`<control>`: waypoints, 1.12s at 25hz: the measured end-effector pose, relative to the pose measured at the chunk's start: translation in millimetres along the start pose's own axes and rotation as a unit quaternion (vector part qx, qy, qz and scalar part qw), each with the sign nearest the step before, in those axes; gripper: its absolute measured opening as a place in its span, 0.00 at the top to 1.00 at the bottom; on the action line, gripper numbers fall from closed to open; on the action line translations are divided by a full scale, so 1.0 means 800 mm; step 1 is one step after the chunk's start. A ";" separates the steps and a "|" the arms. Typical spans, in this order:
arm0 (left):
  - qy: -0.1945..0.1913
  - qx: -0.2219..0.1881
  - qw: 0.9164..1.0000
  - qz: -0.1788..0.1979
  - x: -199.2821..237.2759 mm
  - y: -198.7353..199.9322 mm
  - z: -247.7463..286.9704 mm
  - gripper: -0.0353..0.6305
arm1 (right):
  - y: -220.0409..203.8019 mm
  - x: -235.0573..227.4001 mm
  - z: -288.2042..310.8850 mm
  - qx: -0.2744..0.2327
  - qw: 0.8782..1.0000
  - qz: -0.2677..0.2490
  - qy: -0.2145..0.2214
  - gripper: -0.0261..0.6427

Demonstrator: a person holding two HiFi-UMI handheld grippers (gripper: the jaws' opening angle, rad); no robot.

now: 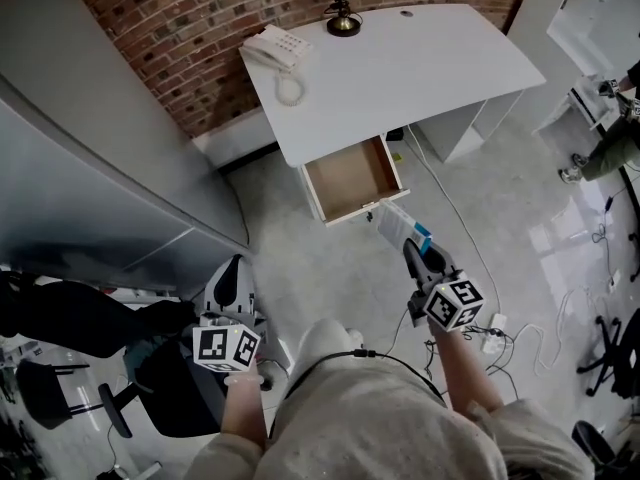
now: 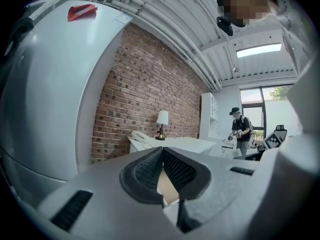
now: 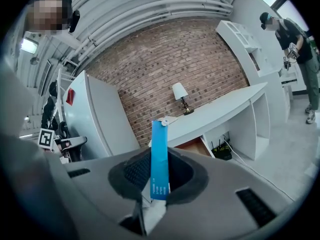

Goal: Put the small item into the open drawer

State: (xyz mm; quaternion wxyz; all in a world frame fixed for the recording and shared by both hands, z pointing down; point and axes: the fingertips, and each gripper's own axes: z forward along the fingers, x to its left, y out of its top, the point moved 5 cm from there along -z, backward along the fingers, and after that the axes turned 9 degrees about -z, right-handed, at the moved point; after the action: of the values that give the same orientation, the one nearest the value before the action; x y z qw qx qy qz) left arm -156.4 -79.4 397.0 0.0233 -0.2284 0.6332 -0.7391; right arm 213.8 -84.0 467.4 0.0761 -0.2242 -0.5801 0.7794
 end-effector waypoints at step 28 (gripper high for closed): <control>-0.011 0.071 0.996 -0.051 0.090 -0.091 0.212 0.94 | -0.089 -0.034 0.230 0.143 0.989 -0.035 -0.009 0.86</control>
State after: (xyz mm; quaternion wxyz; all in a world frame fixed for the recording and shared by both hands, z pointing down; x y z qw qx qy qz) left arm -140.1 -245.1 503.7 0.0085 -0.2663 0.5665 -0.7798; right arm 147.9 -231.8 582.7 0.1298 -0.1834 -0.4708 0.8531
